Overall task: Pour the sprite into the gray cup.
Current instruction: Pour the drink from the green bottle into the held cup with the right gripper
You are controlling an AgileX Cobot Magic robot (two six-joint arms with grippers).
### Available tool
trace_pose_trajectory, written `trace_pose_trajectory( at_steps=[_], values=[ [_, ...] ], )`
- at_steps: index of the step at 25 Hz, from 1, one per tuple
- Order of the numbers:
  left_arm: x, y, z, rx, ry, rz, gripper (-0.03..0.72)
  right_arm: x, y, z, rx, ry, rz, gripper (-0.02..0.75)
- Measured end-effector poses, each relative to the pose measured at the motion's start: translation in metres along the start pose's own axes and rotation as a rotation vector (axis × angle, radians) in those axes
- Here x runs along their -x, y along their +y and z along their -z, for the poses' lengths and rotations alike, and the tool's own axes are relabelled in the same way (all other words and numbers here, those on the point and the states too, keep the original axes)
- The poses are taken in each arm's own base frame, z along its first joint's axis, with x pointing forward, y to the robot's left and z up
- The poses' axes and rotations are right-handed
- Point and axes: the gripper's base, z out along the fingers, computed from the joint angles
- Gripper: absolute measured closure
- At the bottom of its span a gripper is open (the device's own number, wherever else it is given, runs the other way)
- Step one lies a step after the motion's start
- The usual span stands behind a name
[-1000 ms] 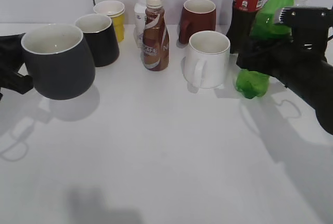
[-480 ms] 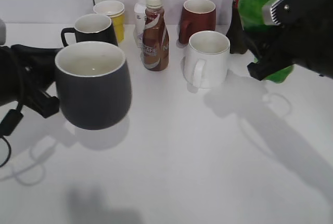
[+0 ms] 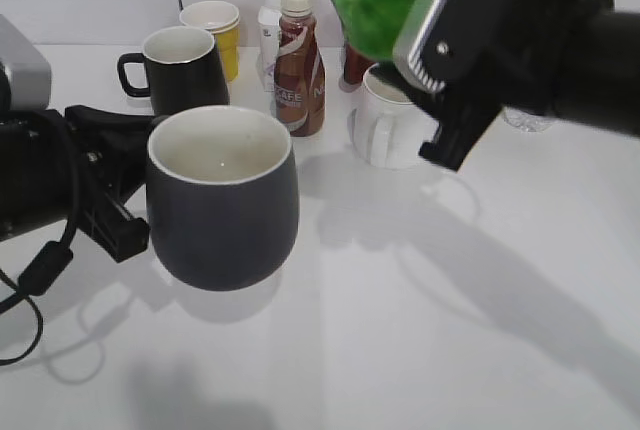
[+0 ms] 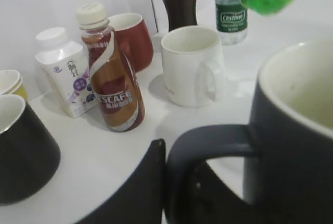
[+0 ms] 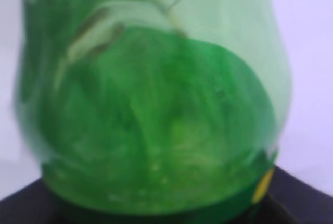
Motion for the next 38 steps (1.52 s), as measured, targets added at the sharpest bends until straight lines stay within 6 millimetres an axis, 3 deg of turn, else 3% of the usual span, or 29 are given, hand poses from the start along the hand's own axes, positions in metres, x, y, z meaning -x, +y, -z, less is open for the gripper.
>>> trace_pose_trajectory(
  at_steps=[7,16,28,38],
  values=[
    [0.018,0.005,-0.01,0.03,0.08,-0.035,0.639,0.009,0.001,-0.019,0.052,0.014,0.194,0.316],
    [0.018,0.006,-0.01,0.031,0.094,-0.043,0.639,0.008,0.008,-0.031,0.08,0.011,0.428,0.316],
    [0.018,0.005,-0.01,0.028,0.1,-0.044,0.639,0.011,-0.006,-0.036,-0.116,-0.008,0.557,0.317],
    [0.018,0.004,-0.01,0.027,0.099,-0.044,0.639,0.007,-0.001,-0.042,-0.1,0.007,0.69,0.317]
  ],
)
